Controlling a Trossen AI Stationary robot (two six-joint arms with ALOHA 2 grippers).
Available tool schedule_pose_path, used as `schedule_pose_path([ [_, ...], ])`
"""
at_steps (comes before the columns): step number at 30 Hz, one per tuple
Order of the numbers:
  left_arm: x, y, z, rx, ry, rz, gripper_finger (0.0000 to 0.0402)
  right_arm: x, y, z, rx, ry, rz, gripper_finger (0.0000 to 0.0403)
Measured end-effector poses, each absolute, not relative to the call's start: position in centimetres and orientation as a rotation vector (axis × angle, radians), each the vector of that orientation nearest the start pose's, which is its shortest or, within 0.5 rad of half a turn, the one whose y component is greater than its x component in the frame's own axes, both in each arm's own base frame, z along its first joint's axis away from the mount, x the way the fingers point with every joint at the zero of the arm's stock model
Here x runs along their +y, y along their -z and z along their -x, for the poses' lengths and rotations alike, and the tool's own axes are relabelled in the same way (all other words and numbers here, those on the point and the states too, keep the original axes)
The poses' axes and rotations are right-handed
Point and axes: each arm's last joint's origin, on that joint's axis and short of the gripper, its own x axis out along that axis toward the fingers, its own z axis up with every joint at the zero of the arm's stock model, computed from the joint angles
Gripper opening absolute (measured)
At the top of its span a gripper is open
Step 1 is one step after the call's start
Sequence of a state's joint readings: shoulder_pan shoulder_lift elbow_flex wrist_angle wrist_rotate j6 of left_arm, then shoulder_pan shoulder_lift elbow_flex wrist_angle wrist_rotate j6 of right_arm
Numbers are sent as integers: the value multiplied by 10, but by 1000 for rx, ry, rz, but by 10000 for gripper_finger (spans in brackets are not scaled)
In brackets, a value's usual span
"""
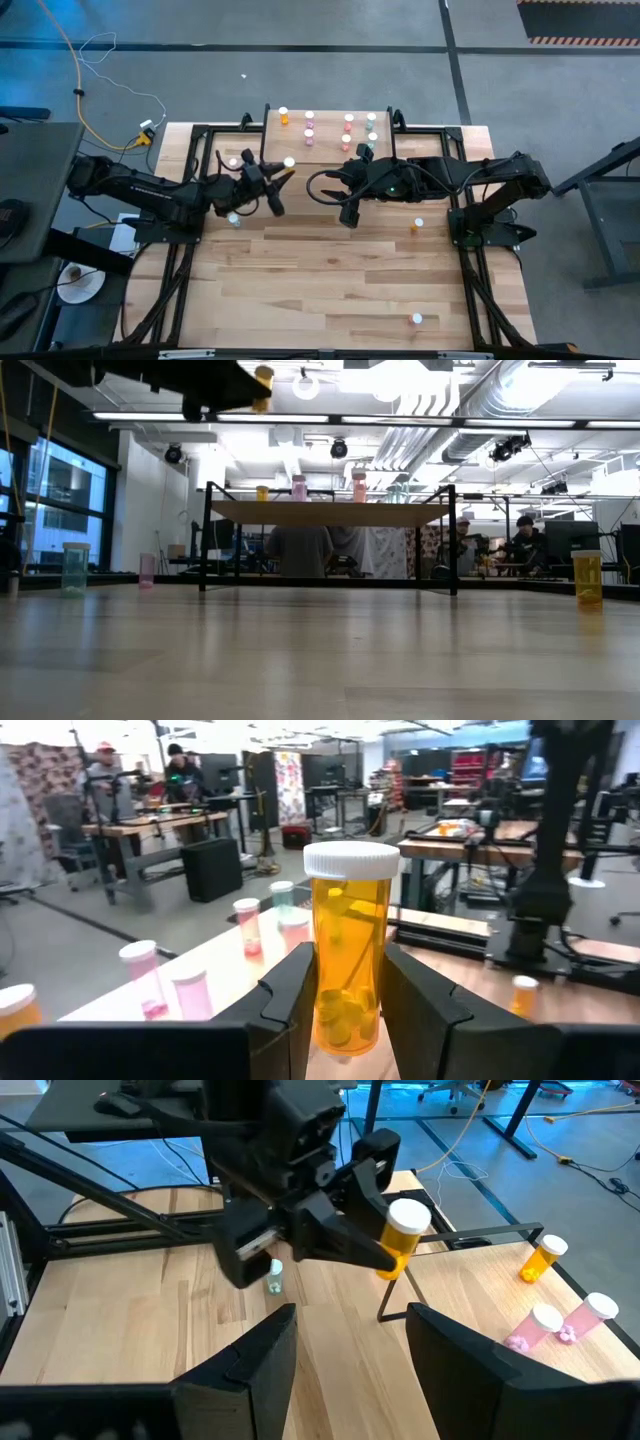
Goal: Pick and place medicine bottles onto shelf by color
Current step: Put the bottom orange pill bottle on the shelf aligned with the other orange pill bottle
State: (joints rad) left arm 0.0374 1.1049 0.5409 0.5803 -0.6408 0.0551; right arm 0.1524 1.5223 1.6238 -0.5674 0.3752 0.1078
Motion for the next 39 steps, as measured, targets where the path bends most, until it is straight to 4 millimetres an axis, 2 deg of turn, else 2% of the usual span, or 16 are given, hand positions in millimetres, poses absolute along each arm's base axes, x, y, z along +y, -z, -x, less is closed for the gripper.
schedule_pose_path([
  [17,51,-229,-211,-47,-800,-27,92,39,-407,-326,461,243,23,181],
  [30,78,-216,-195,-101,-883,37,92,39,-407,-326,461,243,23,181],
  [39,84,-206,-200,-104,-901,71,92,39,-407,-326,462,243,26,181],
])
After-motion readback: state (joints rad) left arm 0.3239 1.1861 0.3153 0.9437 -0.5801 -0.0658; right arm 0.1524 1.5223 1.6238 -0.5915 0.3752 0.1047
